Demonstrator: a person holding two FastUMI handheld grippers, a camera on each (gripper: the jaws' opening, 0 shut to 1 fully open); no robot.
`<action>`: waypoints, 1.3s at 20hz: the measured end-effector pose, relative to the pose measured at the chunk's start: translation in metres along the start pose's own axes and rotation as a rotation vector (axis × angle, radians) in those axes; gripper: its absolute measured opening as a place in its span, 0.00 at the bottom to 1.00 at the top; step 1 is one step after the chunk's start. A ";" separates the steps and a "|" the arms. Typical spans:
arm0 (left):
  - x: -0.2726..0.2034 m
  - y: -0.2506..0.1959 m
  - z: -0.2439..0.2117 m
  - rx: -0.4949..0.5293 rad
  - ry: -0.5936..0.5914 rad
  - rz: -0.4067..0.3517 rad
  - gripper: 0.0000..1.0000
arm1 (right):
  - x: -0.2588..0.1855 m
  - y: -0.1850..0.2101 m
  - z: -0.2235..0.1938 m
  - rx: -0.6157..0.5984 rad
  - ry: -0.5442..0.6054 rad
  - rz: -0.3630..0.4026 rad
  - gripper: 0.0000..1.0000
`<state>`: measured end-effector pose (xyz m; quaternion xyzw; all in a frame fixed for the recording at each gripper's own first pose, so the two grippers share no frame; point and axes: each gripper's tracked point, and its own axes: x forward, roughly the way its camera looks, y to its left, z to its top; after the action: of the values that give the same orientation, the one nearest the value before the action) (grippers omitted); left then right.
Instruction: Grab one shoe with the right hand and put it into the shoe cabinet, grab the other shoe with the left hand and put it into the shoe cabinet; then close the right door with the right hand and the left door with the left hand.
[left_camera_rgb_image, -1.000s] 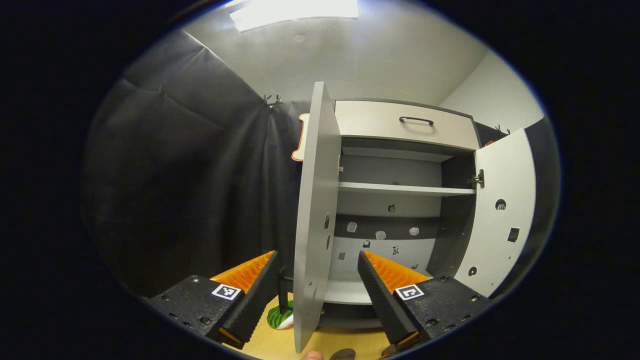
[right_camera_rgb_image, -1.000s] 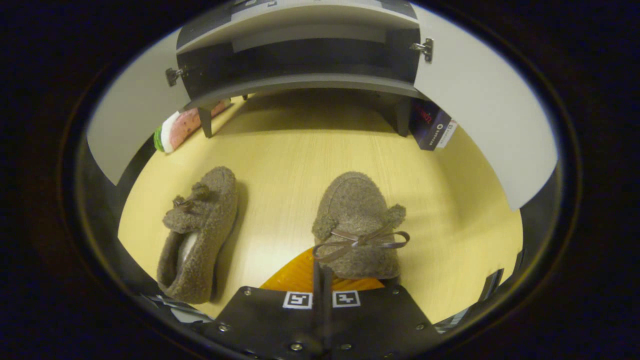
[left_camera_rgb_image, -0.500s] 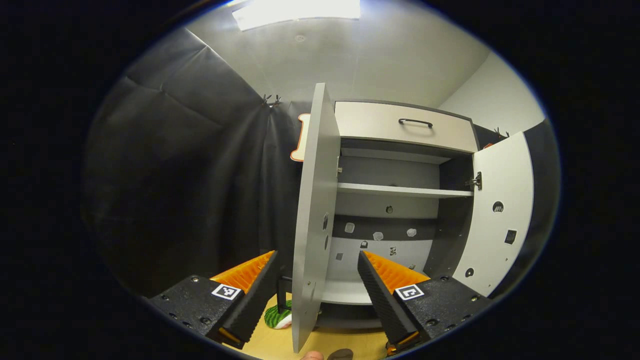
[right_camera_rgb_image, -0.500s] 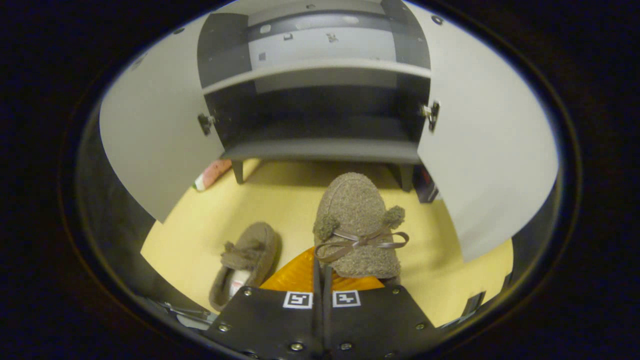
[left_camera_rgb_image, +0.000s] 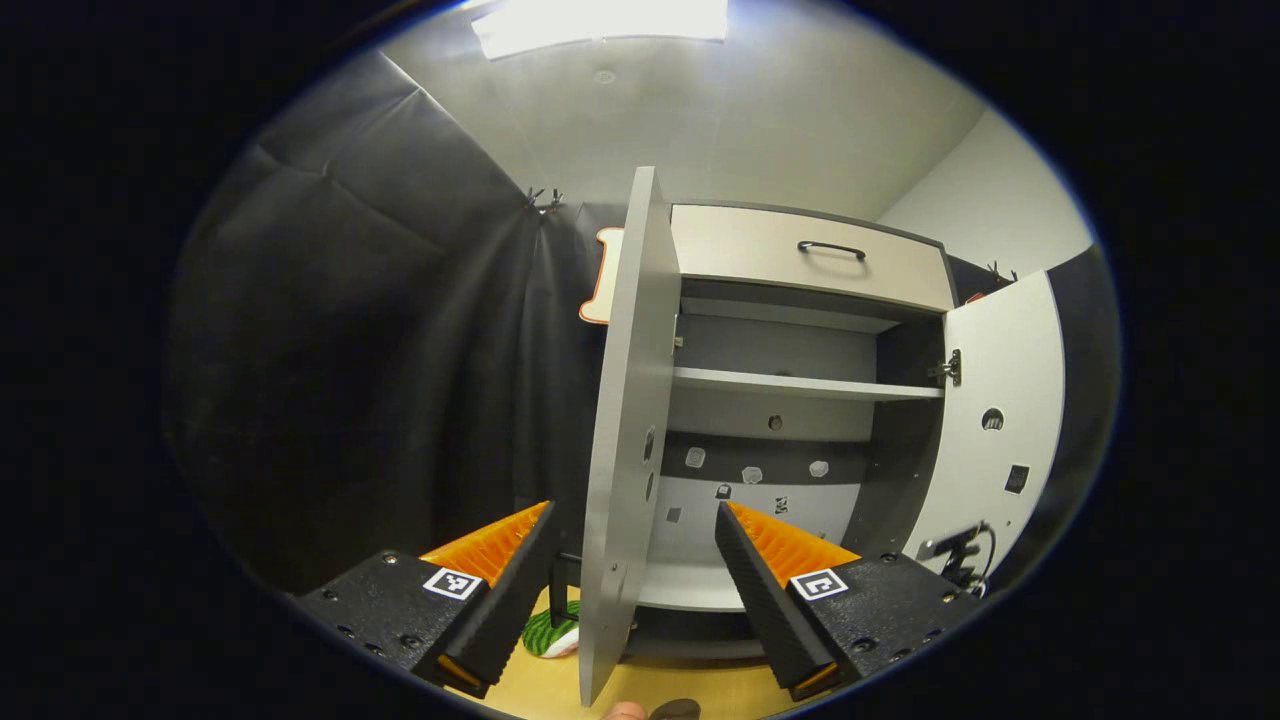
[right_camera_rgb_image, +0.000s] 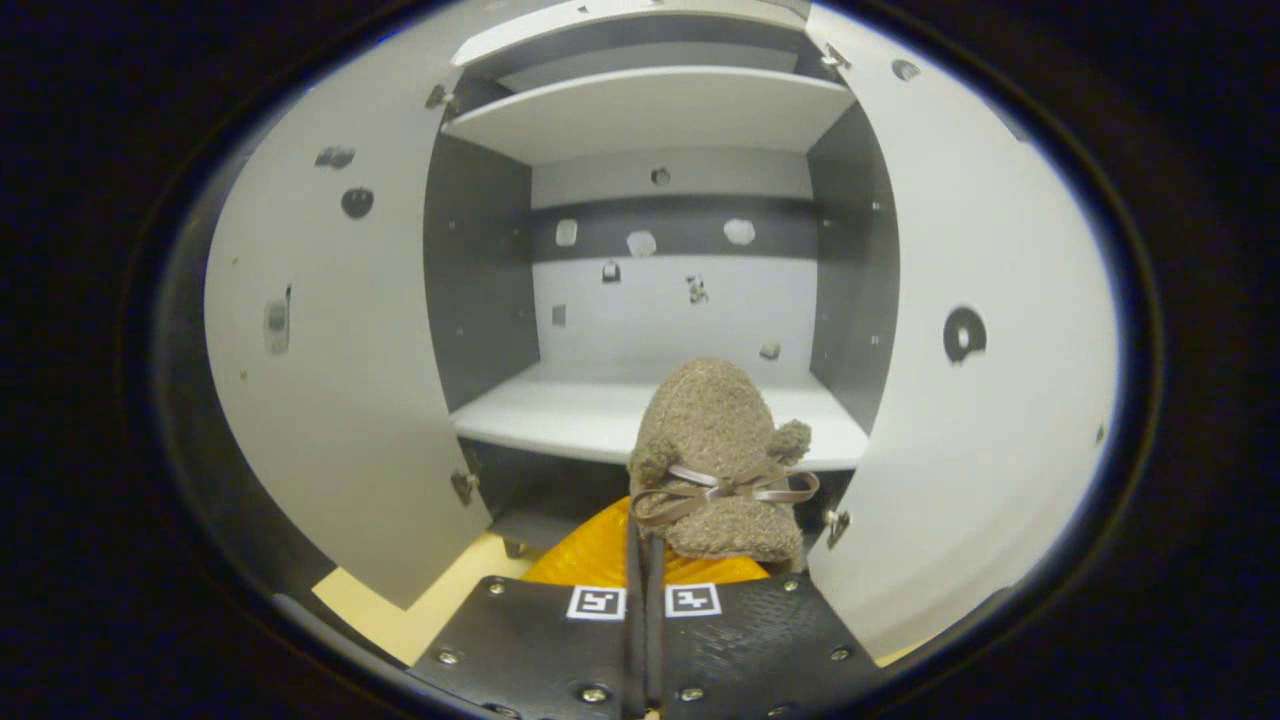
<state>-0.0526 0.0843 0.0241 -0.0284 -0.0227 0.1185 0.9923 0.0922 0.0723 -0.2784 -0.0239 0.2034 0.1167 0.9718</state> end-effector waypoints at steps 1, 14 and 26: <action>0.000 0.001 0.001 0.000 -0.001 0.001 0.96 | 0.008 -0.002 0.016 -0.010 -0.025 -0.005 0.01; 0.003 0.037 0.003 0.021 0.000 0.089 0.96 | 0.138 -0.034 0.092 -0.046 -0.036 -0.060 0.01; -0.012 0.062 0.008 0.062 0.005 0.182 0.96 | 0.234 -0.076 0.045 -0.023 0.101 -0.159 0.00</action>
<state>-0.0795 0.1417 0.0281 0.0001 -0.0136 0.2085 0.9779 0.3363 0.0532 -0.3312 -0.0568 0.2483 0.0401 0.9662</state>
